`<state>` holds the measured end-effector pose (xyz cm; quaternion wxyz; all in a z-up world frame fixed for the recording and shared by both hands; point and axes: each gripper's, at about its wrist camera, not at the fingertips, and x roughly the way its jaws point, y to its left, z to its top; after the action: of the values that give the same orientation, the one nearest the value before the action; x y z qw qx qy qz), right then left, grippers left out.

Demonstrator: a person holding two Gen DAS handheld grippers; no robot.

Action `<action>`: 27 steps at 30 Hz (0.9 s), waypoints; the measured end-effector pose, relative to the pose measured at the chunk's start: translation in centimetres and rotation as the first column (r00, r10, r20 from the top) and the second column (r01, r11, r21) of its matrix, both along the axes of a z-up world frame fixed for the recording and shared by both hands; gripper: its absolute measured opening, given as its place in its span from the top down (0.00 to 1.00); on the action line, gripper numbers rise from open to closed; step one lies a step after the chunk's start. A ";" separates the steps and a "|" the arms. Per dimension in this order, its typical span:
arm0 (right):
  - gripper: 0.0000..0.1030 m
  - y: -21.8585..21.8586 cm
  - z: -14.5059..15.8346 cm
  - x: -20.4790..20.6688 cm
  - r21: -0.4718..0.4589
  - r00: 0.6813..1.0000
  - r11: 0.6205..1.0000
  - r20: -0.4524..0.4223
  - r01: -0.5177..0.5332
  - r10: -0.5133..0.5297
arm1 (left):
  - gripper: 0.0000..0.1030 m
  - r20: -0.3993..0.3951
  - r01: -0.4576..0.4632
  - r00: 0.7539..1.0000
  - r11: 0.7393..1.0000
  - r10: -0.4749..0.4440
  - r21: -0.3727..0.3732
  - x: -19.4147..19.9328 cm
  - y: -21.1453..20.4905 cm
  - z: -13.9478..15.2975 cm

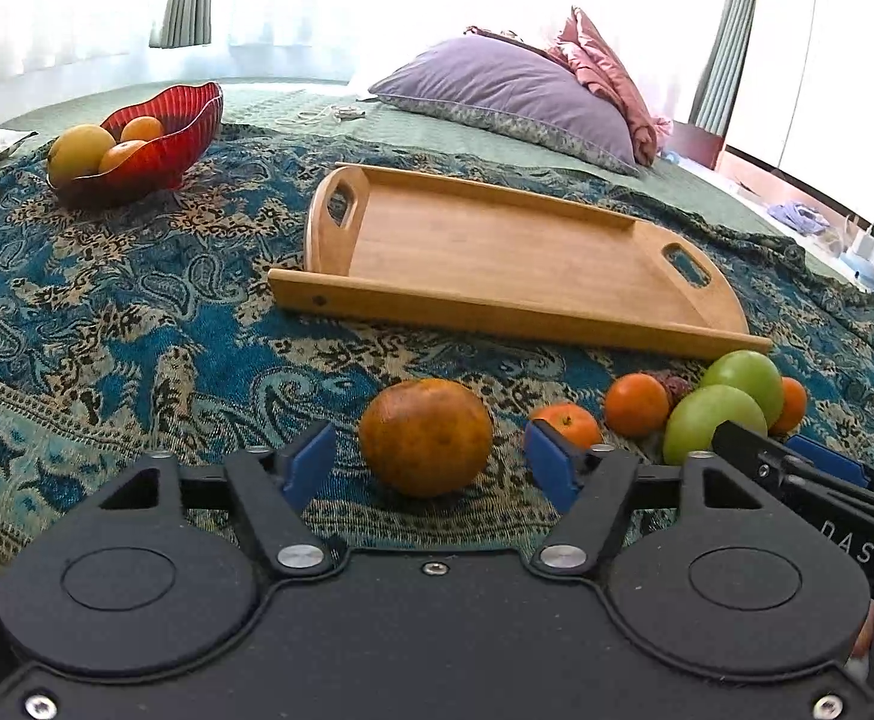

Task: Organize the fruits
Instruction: 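Close the left gripper on the brown grapefruit while the right gripper closes on the large green apple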

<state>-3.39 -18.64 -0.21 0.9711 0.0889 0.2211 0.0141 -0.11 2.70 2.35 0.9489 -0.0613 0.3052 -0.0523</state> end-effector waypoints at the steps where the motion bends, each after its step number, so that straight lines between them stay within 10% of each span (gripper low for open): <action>1: 0.28 0.0 -0.1 0.0 0.008 1.000 1.000 0.008 0.010 -0.010 | 0.40 0.003 0.000 1.000 1.000 0.000 0.001 0.0 0.0 0.0; 27: 0.33 1.9 -1.8 1.4 -0.001 1.000 1.000 0.015 0.027 -0.027 | 0.50 0.008 0.025 1.000 1.000 -0.025 0.012 1.3 -0.1 -1.8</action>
<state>-2.02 -16.77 -1.99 0.9729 0.0909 0.2128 0.0017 1.19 2.63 0.59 0.9498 -0.0516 0.3022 -0.0624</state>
